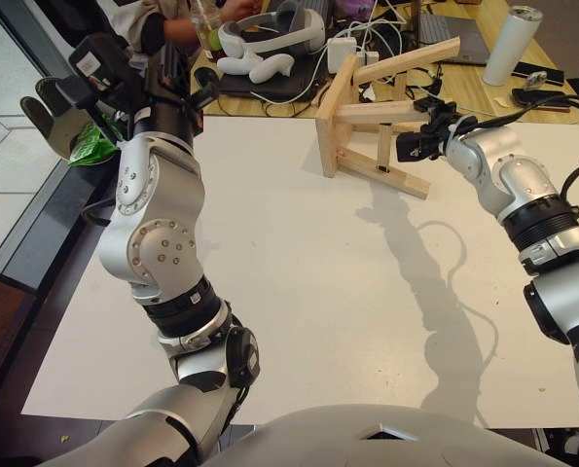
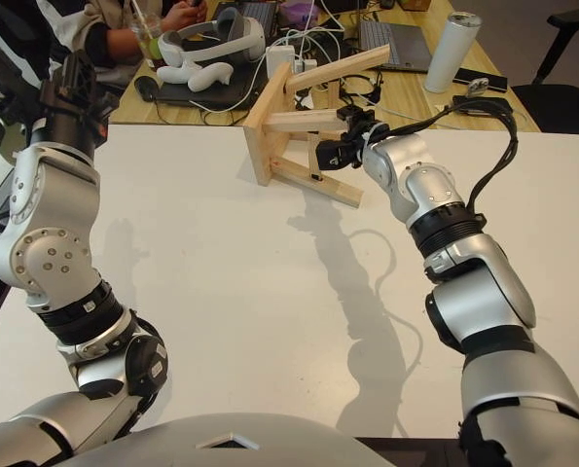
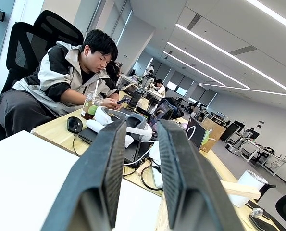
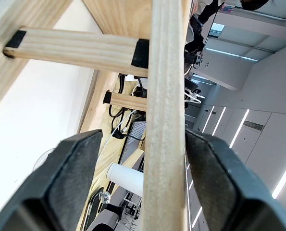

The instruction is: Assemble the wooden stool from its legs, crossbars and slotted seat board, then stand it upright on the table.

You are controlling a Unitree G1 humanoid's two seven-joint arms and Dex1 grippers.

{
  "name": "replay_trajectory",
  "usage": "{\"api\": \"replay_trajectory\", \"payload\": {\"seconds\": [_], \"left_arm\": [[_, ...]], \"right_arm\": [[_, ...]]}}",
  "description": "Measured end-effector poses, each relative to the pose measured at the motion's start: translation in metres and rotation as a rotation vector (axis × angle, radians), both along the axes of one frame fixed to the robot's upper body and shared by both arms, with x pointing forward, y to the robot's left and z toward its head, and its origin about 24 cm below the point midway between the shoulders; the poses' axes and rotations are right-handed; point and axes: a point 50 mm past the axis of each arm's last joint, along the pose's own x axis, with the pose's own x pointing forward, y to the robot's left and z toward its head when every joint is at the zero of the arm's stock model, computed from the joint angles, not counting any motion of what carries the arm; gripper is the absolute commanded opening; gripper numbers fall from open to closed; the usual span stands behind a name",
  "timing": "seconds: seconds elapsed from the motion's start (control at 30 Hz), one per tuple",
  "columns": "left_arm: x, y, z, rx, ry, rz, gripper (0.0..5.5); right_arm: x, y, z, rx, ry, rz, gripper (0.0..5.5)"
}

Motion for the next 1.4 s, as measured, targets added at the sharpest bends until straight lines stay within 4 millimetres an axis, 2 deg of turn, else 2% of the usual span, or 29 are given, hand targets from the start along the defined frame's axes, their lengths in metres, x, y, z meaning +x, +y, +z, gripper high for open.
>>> {"api": "replay_trajectory", "payload": {"seconds": [0.37,0.53,0.7,0.9,1.07,1.2,1.4], "left_arm": [[0.000,0.001,0.000,-0.001,-0.001,0.002,1.13],[0.000,0.003,0.001,0.007,-0.002,0.011,1.13],[0.000,0.004,0.001,0.009,-0.002,0.012,1.13],[-0.001,0.005,0.002,0.014,-0.006,0.018,1.13],[-0.001,0.006,0.003,0.020,-0.007,0.020,1.13],[-0.003,0.006,0.004,0.022,-0.015,0.023,1.13],[-0.004,0.006,0.004,0.025,-0.020,0.028,1.13]], "right_arm": [[0.004,0.001,0.012,0.070,0.019,0.035,1.20],[-0.003,0.013,0.015,0.127,0.037,0.119,1.16],[-0.012,0.016,0.016,0.163,0.075,0.171,1.16],[-0.042,0.025,0.014,0.249,0.173,0.316,1.14],[-0.077,0.037,0.011,0.366,0.276,0.498,1.04],[-0.096,0.023,0.011,0.374,0.307,0.540,1.04],[-0.104,-0.006,0.013,0.321,0.309,0.491,1.04]]}}
